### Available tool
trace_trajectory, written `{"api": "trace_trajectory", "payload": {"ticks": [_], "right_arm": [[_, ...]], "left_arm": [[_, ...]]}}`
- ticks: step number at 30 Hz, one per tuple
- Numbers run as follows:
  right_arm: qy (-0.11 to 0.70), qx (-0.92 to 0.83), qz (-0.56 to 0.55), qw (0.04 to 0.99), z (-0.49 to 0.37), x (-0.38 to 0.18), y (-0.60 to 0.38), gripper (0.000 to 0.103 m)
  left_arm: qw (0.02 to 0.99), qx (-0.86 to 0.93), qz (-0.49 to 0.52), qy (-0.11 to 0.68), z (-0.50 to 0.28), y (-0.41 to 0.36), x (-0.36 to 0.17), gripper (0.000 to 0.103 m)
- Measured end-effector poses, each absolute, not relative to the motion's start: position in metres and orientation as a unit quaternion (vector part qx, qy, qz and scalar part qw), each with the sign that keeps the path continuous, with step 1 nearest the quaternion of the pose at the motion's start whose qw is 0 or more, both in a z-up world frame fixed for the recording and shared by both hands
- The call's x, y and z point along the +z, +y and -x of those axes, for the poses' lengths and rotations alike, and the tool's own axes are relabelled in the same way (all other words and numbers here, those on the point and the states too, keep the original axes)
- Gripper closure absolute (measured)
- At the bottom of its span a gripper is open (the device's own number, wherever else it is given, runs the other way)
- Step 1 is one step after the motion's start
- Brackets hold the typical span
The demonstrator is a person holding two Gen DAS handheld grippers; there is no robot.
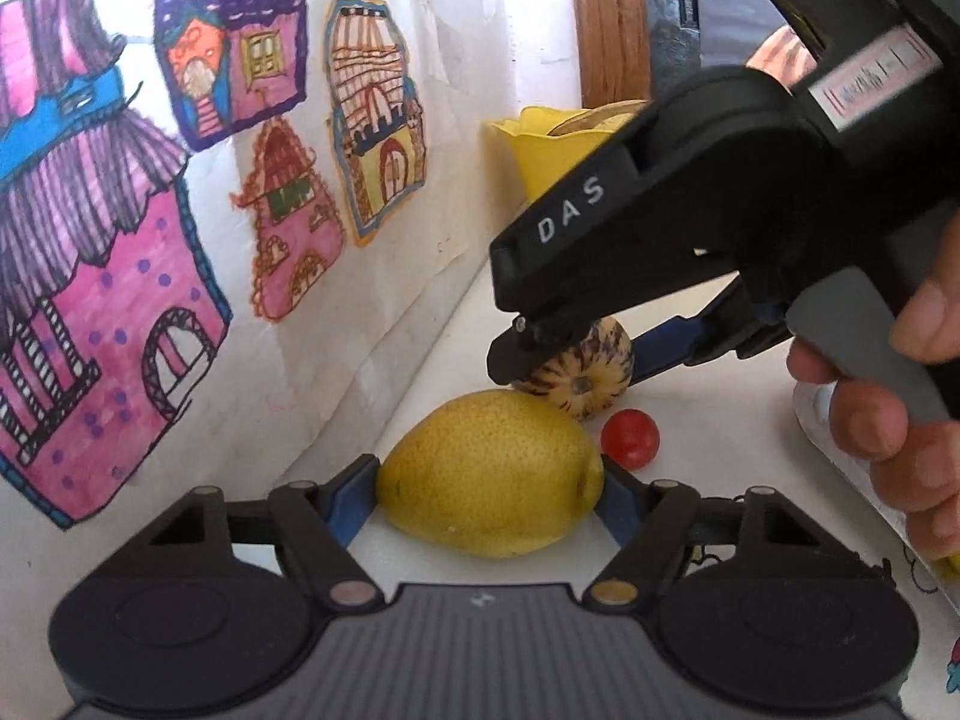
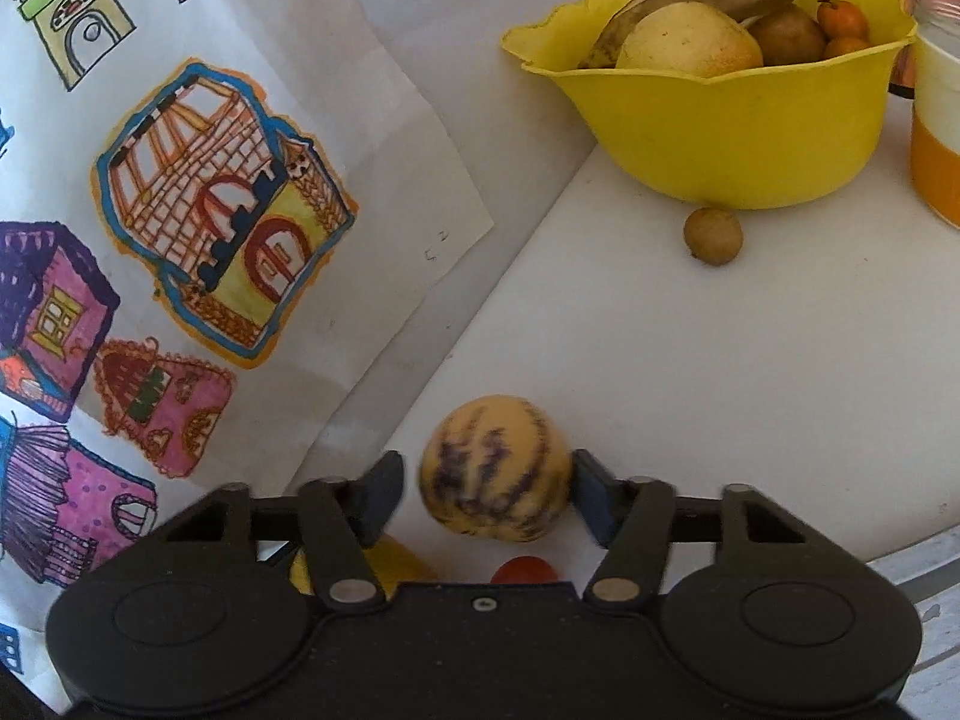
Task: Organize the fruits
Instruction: 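Grasp the yellow pear with the left gripper while the right gripper grasps a striped pepino melon, then carry the yellow pear and striped melon over the metal tray with both grippers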
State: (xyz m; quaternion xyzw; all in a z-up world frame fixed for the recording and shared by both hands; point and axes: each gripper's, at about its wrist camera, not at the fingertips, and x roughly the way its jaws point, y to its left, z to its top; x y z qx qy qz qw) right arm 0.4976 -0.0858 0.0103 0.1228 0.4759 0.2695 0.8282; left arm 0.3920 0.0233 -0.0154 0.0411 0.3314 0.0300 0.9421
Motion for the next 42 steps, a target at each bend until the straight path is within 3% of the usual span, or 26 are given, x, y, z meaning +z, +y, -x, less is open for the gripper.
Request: {"api": "trace_trajectory", "payload": {"ticks": [20, 36, 42], "right_arm": [[0.469, 0.281, -0.139, 0.825, -0.457, 0.014, -0.132, 0.048], [0.447, 0.285, -0.063, 0.846, -0.435, 0.018, -0.125, 0.048], [0.446, 0.299, -0.094, 0.838, -0.431, 0.017, -0.137, 0.048]], "left_arm": [[0.939, 0.012, -0.008, 0.345, -0.334, 0.045, -0.007, 0.026], [0.937, 0.010, 0.005, 0.348, -0.299, 0.036, 0.003, 0.026], [0.940, 0.010, 0.008, 0.342, -0.290, 0.033, 0.010, 0.026]]}}
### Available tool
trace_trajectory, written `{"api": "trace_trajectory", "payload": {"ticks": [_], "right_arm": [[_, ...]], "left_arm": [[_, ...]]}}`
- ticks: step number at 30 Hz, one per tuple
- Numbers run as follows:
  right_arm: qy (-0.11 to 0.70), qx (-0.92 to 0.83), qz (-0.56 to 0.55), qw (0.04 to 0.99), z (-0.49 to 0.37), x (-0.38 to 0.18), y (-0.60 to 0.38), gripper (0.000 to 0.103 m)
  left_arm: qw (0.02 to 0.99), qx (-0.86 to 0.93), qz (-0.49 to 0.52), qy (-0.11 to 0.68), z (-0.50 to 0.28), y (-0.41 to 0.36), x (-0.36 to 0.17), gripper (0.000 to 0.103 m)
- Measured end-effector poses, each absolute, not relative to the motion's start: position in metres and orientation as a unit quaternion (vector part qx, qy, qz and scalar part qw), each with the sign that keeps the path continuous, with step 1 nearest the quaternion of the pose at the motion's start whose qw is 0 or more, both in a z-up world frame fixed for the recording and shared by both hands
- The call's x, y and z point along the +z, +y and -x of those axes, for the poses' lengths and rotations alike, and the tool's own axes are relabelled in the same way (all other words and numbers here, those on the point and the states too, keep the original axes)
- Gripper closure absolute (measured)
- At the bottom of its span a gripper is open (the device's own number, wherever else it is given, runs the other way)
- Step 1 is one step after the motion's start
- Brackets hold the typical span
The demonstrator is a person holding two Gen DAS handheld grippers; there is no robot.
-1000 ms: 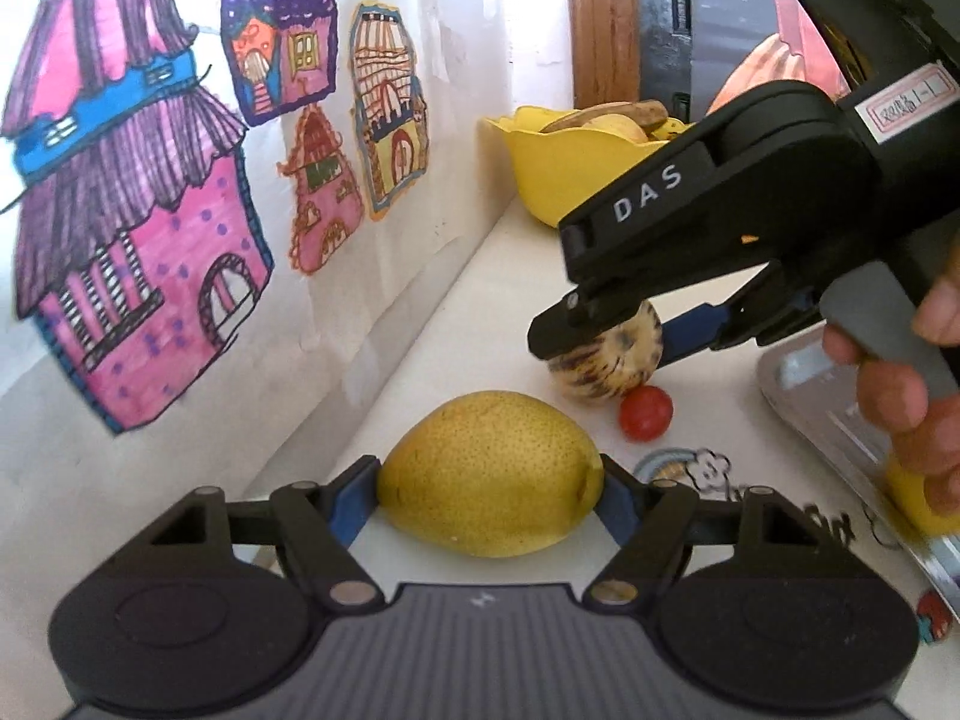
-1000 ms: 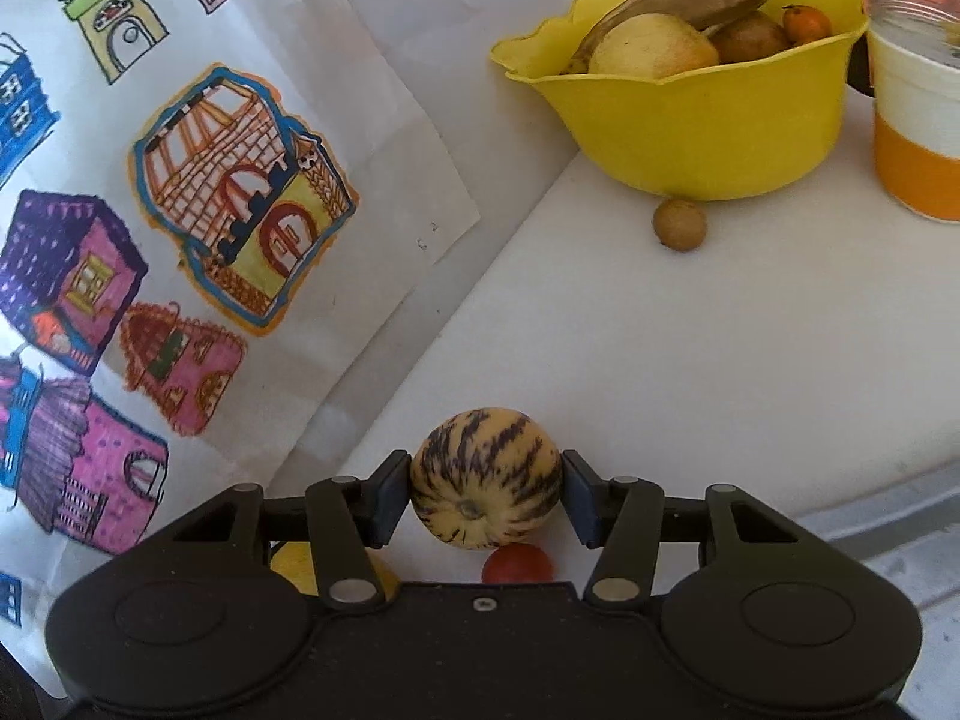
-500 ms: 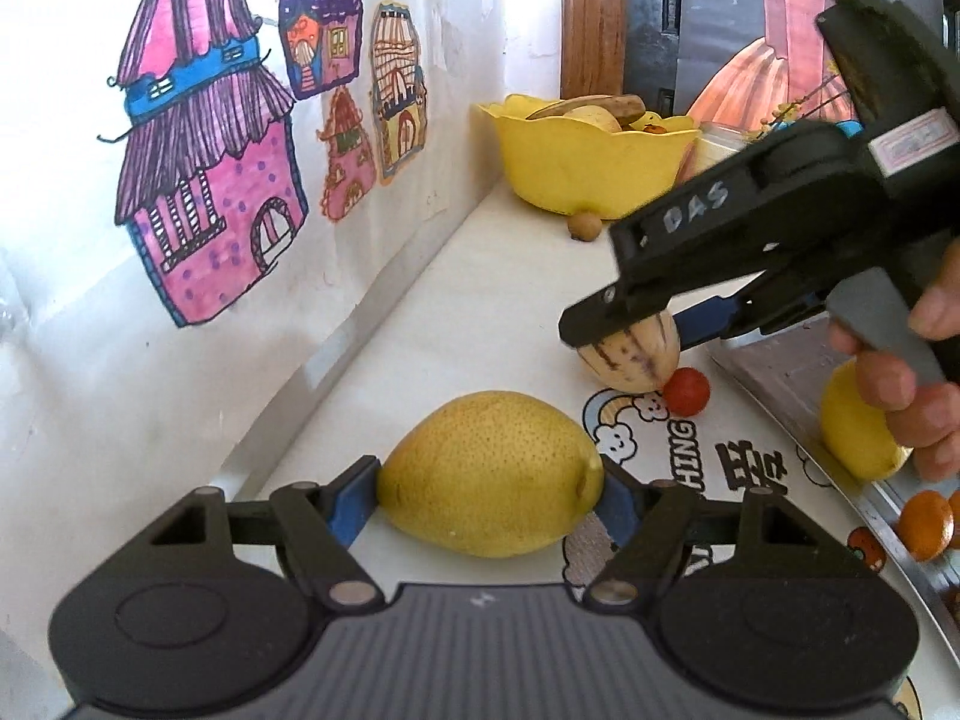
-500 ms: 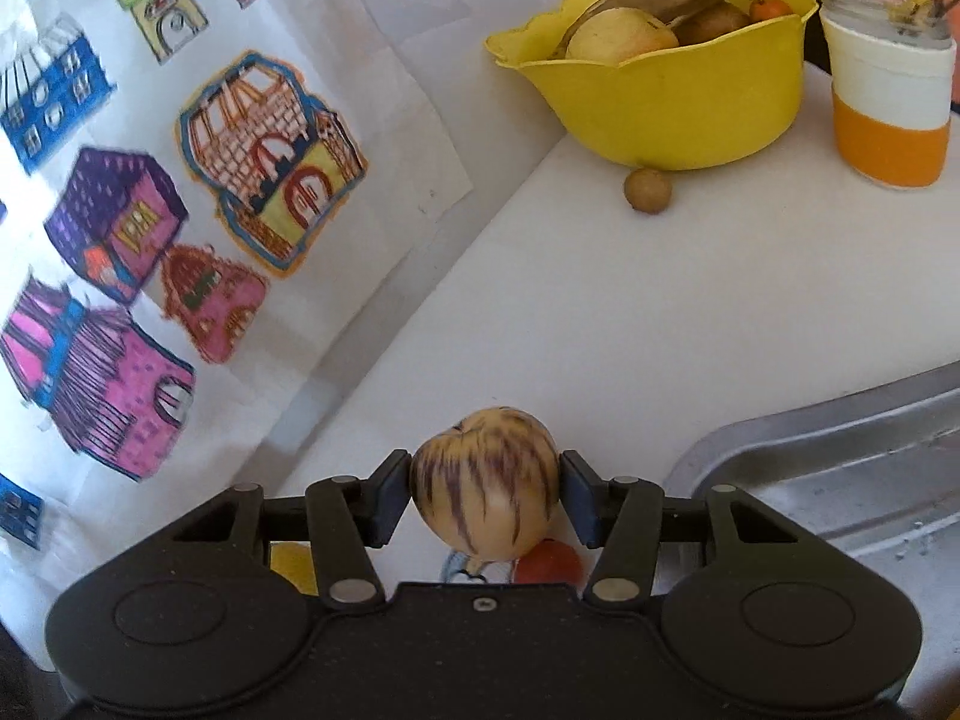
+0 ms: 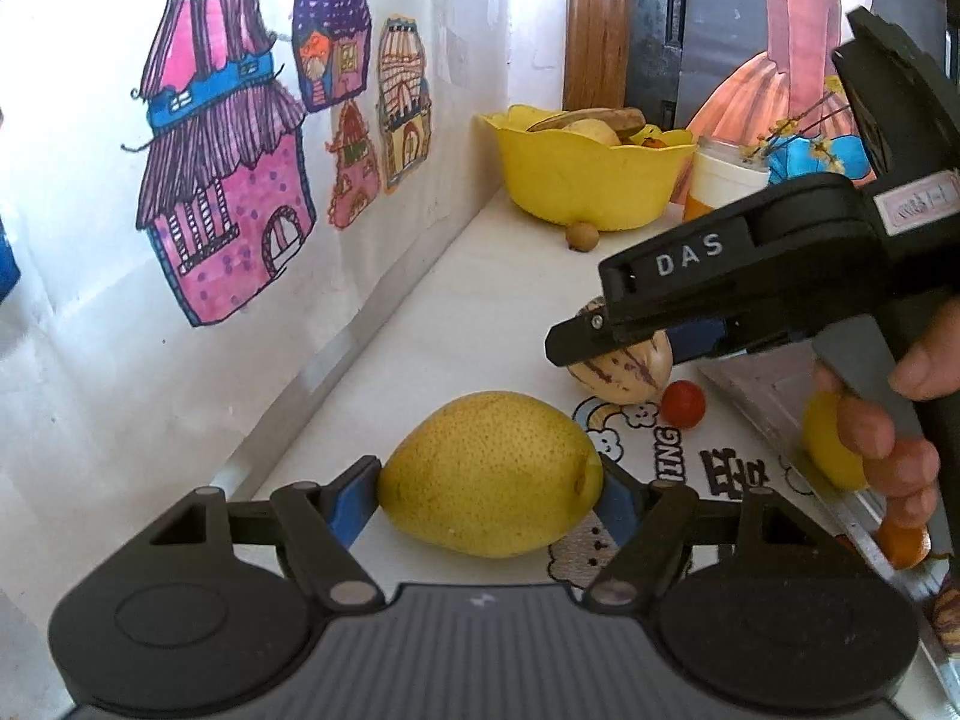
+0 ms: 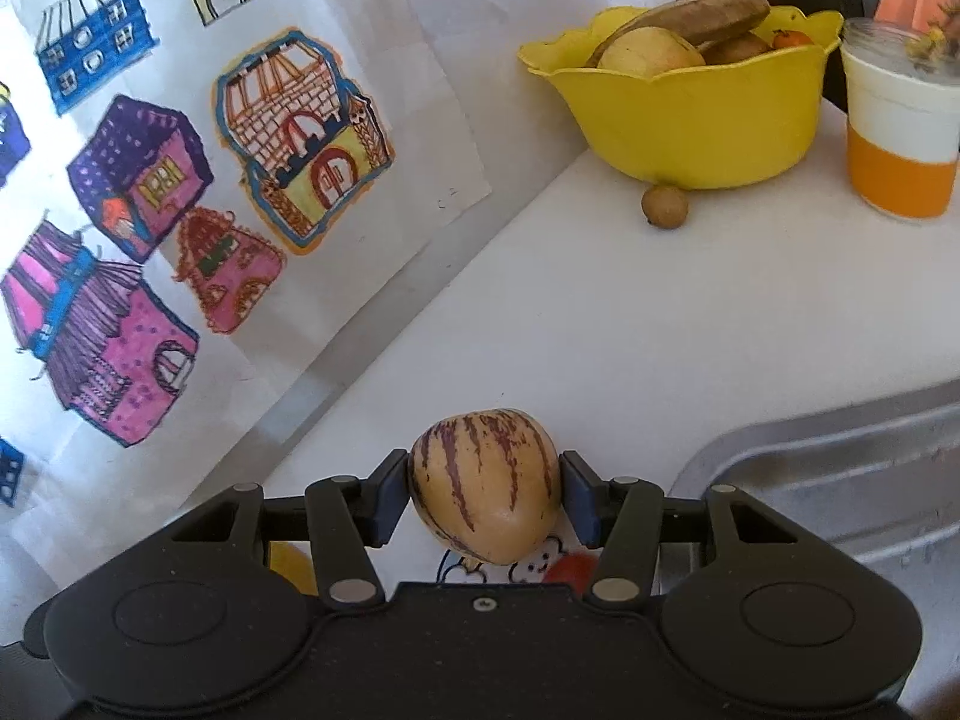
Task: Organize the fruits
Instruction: 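Carry the yellow pear and striped melon over the metal tray with both grippers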
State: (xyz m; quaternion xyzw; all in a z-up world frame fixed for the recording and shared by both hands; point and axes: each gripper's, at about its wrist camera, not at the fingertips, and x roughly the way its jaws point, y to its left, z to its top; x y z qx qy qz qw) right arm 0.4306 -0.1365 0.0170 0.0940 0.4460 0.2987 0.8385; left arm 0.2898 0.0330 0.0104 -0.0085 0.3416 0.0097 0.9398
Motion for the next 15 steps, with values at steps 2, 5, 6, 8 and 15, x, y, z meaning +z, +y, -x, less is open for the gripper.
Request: {"api": "trace_trajectory", "payload": {"ticks": [2, 5, 6, 8, 15], "right_arm": [[0.447, 0.303, -0.102, 0.836, -0.427, 0.021, -0.143, 0.048], [0.441, 0.308, -0.112, 0.836, -0.419, 0.030, -0.156, 0.048], [0.439, 0.309, -0.117, 0.836, -0.416, 0.033, -0.162, 0.048], [0.436, 0.310, -0.125, 0.836, -0.409, 0.040, -0.175, 0.048], [0.425, 0.287, -0.139, 0.847, -0.386, 0.055, -0.234, 0.048]], "left_arm": [[0.940, 0.007, 0.008, 0.340, -0.288, 0.029, 0.013, 0.026], [0.942, 0.002, 0.008, 0.336, -0.285, 0.022, 0.018, 0.026], [0.942, 0.000, 0.010, 0.334, -0.283, 0.019, 0.021, 0.026], [0.943, -0.004, 0.012, 0.332, -0.282, 0.013, 0.025, 0.026], [0.946, -0.035, 0.017, 0.323, -0.273, -0.019, 0.036, 0.026]]}}
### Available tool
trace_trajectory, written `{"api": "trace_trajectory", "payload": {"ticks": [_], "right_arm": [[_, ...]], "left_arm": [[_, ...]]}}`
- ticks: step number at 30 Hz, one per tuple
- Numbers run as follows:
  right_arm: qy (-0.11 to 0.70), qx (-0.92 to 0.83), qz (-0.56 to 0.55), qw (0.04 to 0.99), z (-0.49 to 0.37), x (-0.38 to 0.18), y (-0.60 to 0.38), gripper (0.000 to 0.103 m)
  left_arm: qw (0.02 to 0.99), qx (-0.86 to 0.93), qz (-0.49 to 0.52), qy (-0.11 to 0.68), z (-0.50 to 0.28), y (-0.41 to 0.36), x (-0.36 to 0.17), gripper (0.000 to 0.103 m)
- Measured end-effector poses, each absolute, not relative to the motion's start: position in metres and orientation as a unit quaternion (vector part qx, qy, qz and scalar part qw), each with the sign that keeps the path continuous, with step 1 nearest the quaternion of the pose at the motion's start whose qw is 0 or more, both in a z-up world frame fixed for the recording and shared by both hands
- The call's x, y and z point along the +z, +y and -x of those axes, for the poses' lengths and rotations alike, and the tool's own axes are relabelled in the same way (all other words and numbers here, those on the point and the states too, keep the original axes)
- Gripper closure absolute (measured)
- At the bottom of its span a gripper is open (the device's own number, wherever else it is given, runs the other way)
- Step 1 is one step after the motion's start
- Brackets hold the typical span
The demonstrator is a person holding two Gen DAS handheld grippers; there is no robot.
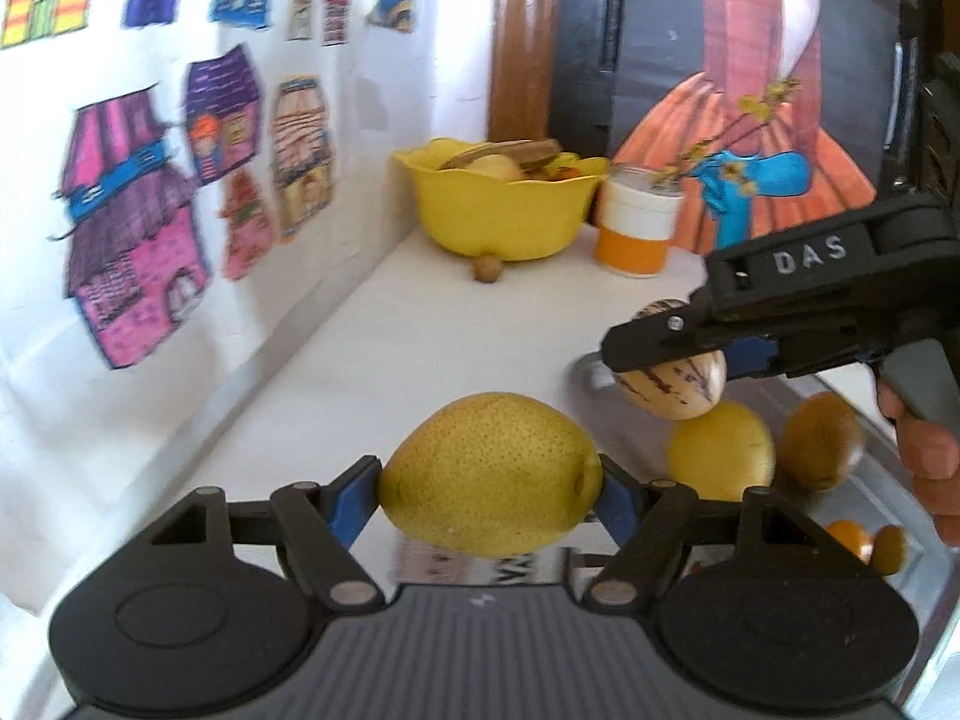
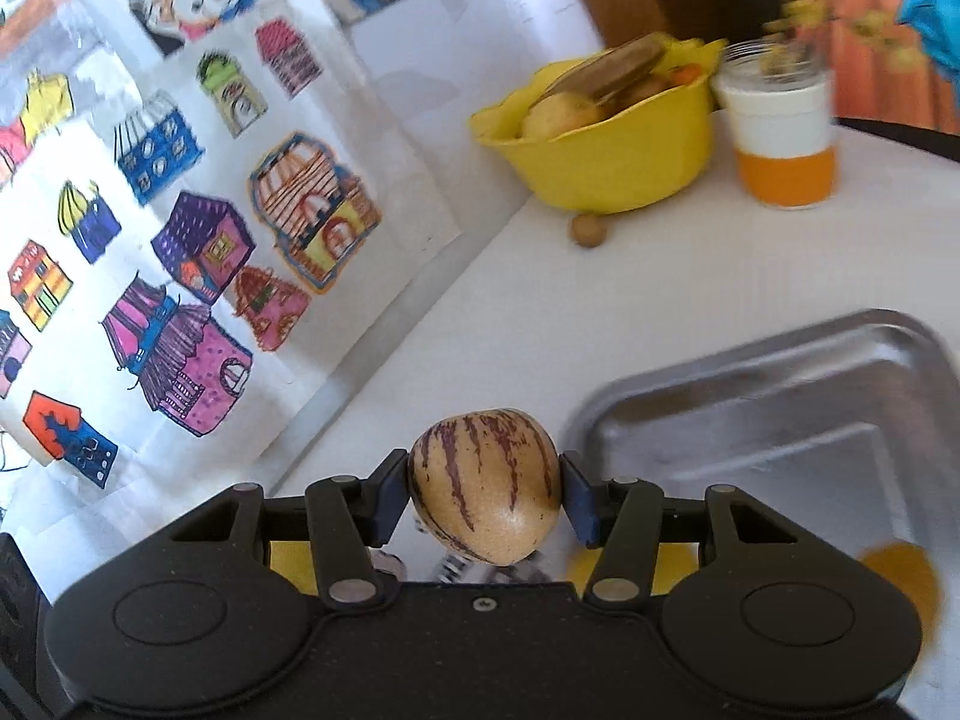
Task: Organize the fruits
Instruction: 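Carry the yellow pear and striped melon over the metal tray with both grippers, then lower the pear and melon onto the tray and open both grippers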
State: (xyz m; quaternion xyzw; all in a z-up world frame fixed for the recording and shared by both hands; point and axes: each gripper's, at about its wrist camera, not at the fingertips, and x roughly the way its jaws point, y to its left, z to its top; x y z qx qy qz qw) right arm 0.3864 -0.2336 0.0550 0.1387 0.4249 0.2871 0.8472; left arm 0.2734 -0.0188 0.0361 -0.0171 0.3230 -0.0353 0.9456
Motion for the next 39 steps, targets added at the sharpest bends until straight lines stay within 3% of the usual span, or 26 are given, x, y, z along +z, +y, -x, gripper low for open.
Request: {"api": "trace_trajectory", "payload": {"ticks": [18, 39], "right_arm": [[0.399, 0.210, -0.142, 0.881, -0.333, 0.058, -0.381, 0.048], [0.428, 0.206, -0.143, 0.868, -0.297, 0.027, -0.410, 0.048]], "left_arm": [[0.936, -0.135, 0.018, 0.324, -0.248, -0.124, 0.044, 0.026], [0.924, -0.206, -0.096, 0.308, -0.193, -0.204, 0.034, 0.027]]}}
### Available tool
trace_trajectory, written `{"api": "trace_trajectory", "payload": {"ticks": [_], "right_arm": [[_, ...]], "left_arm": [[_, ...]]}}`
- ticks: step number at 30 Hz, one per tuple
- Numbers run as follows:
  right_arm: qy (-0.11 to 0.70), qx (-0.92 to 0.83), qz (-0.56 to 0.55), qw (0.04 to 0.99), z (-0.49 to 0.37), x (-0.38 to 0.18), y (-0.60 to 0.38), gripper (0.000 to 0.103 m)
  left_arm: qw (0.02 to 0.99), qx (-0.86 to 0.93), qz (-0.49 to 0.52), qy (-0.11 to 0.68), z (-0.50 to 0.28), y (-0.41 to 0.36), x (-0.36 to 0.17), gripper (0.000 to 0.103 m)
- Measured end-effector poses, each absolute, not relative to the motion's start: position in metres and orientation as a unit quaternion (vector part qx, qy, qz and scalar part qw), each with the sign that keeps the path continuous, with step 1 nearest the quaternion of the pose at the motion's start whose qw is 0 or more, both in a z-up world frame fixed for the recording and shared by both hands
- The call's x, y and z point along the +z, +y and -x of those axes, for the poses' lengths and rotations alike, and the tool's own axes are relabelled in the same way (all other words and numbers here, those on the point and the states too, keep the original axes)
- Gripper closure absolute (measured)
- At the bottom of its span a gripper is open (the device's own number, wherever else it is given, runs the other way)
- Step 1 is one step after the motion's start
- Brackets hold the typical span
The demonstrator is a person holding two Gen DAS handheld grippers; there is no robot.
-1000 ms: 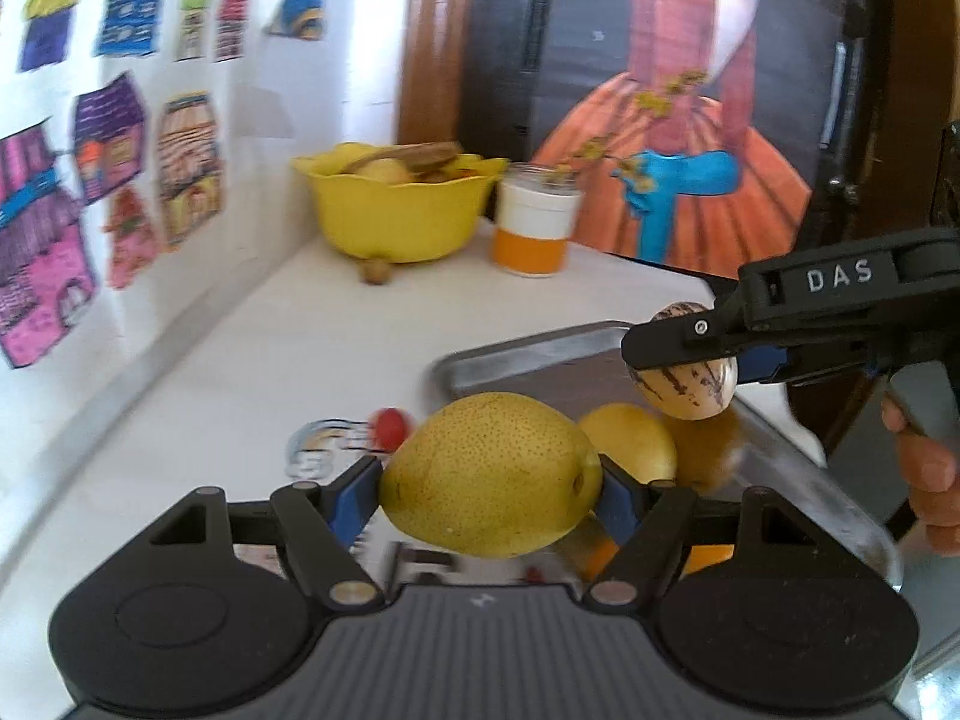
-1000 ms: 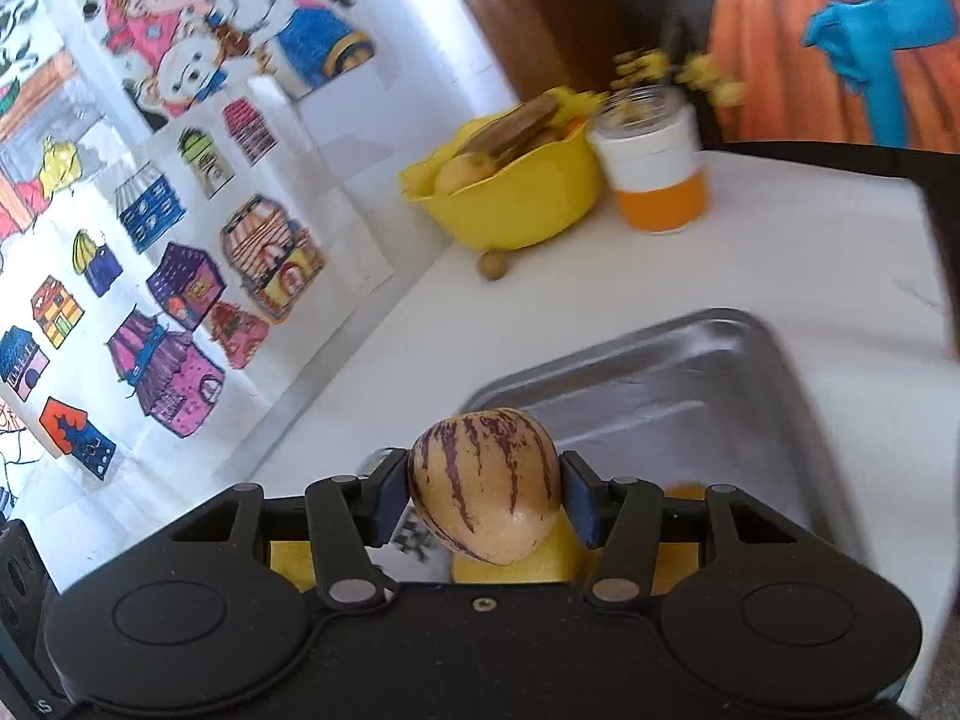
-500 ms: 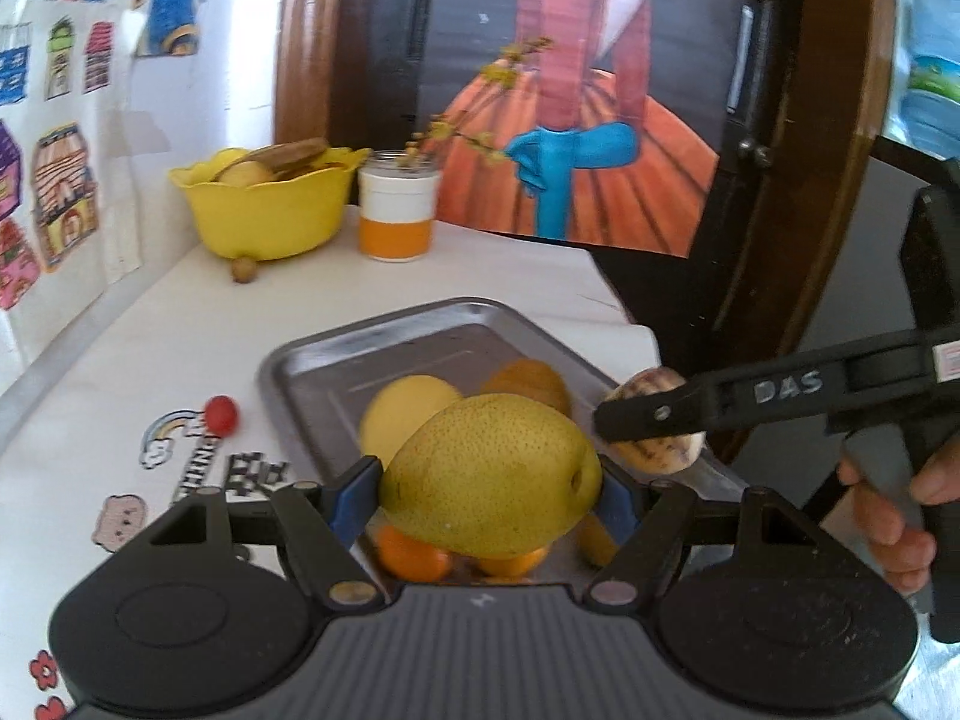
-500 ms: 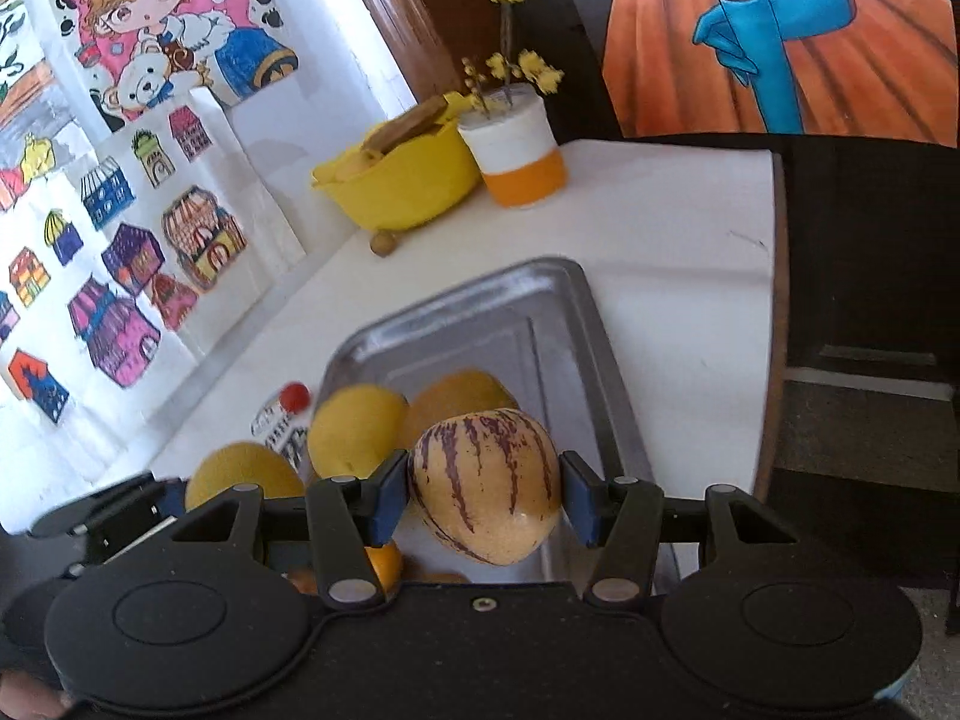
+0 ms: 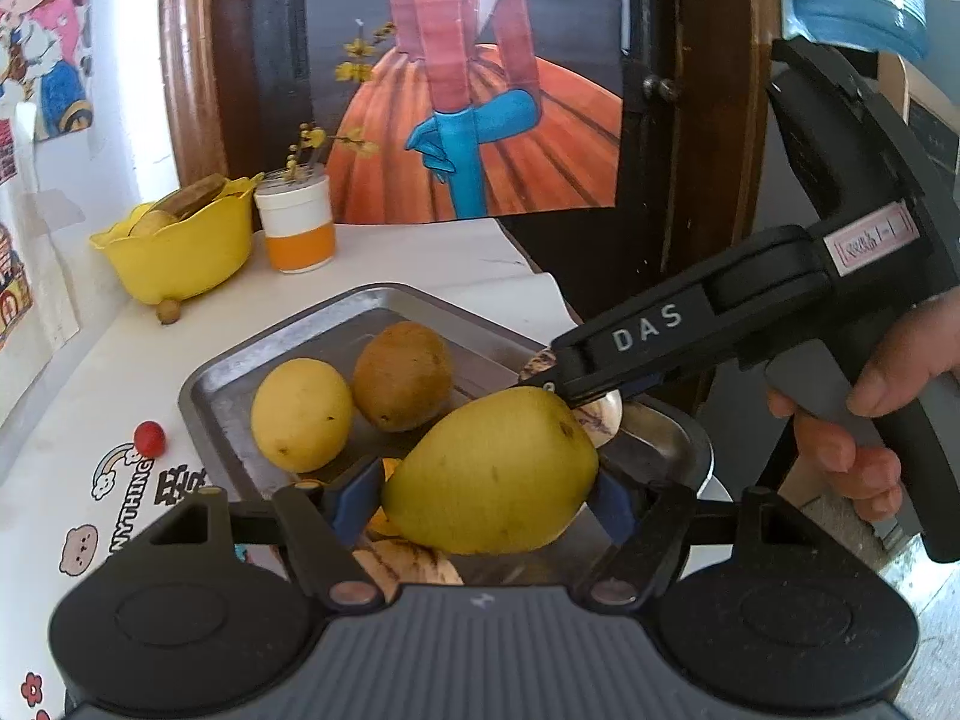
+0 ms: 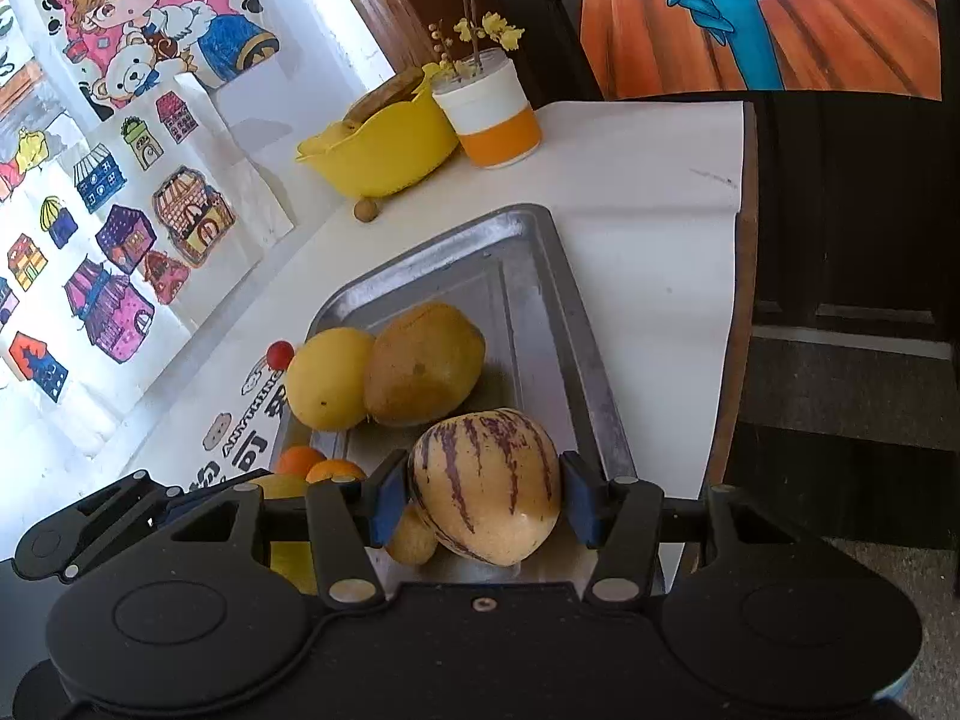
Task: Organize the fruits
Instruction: 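Lower the pear and melon onto the tray and open both grippers, then lift both grippers away from the tray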
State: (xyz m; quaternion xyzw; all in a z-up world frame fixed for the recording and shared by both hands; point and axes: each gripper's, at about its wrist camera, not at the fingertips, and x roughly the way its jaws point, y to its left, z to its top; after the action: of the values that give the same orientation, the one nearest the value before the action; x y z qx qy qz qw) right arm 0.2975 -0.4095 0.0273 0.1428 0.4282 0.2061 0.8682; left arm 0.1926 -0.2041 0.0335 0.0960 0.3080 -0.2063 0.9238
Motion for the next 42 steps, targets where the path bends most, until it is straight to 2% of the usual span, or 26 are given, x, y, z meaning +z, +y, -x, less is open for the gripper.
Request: {"api": "trace_trajectory", "payload": {"ticks": [13, 19, 21, 25, 30, 35, 42], "right_arm": [[0.432, 0.197, -0.136, 0.869, -0.287, 0.027, -0.417, 0.047], [0.413, 0.189, -0.121, 0.882, -0.275, 0.039, -0.417, 0.046], [0.410, 0.190, -0.121, 0.884, -0.270, 0.044, -0.419, 0.043], [0.397, 0.187, -0.112, 0.891, -0.257, 0.054, -0.420, 0.031], [0.380, 0.185, -0.103, 0.900, -0.234, 0.063, -0.418, 0.018], [0.367, 0.186, -0.093, 0.907, -0.207, 0.066, -0.412, 0.007], [0.382, 0.187, -0.070, 0.902, -0.171, 0.063, -0.399, 0.002]], "left_arm": [[0.917, -0.216, -0.112, 0.317, -0.183, -0.210, 0.030, 0.032], [0.921, -0.225, -0.094, 0.305, -0.171, -0.200, 0.043, 0.027], [0.923, -0.225, -0.081, 0.301, -0.163, -0.194, 0.047, 0.024], [0.930, -0.218, -0.053, 0.290, -0.146, -0.179, 0.055, 0.011], [0.938, -0.198, -0.015, 0.285, -0.127, -0.155, 0.060, 0.001], [0.941, -0.169, 0.029, 0.293, -0.115, -0.123, 0.061, 0.001], [0.942, -0.117, 0.070, 0.308, -0.101, -0.084, 0.051, 0.000]]}}
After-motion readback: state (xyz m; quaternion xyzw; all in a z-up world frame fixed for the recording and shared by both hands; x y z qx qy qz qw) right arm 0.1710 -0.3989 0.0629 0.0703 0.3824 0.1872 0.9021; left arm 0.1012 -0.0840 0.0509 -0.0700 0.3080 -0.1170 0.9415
